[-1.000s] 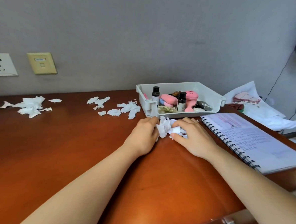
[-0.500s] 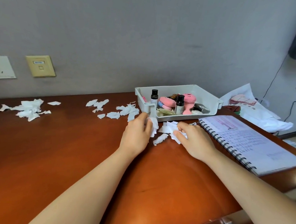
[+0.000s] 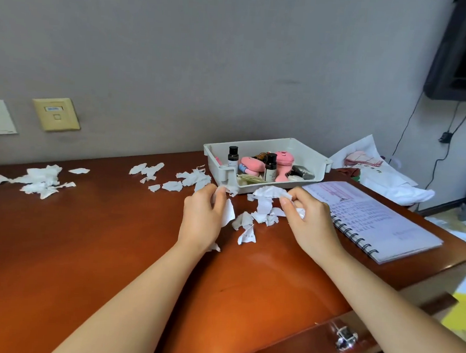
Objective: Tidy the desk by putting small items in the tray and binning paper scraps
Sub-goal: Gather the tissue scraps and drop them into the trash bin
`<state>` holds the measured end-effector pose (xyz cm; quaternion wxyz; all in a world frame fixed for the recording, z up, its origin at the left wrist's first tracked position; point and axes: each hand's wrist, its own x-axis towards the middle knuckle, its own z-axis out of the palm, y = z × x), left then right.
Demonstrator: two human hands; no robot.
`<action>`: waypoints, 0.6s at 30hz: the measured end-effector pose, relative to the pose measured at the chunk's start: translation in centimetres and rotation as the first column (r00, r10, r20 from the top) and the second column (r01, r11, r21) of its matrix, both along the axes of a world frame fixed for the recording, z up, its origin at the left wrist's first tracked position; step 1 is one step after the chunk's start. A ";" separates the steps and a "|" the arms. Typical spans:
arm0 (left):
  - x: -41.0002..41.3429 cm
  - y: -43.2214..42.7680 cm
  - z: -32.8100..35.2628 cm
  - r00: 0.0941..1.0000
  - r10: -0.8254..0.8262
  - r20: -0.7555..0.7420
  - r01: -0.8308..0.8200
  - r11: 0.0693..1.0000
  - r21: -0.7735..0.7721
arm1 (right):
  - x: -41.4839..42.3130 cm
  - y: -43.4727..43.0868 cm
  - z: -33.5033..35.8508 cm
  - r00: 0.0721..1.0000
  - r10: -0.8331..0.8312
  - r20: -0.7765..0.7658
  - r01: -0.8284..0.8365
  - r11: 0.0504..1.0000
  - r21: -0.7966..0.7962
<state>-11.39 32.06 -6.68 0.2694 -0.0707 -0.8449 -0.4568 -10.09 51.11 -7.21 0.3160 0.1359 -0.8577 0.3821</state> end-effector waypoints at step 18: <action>7.2 0.8 4.2 0.983 -0.129 -0.131 0.148 0.979 0.143 | 7.6 3.7 2.3 0.997 0.062 -0.040 -0.068 0.981 -0.184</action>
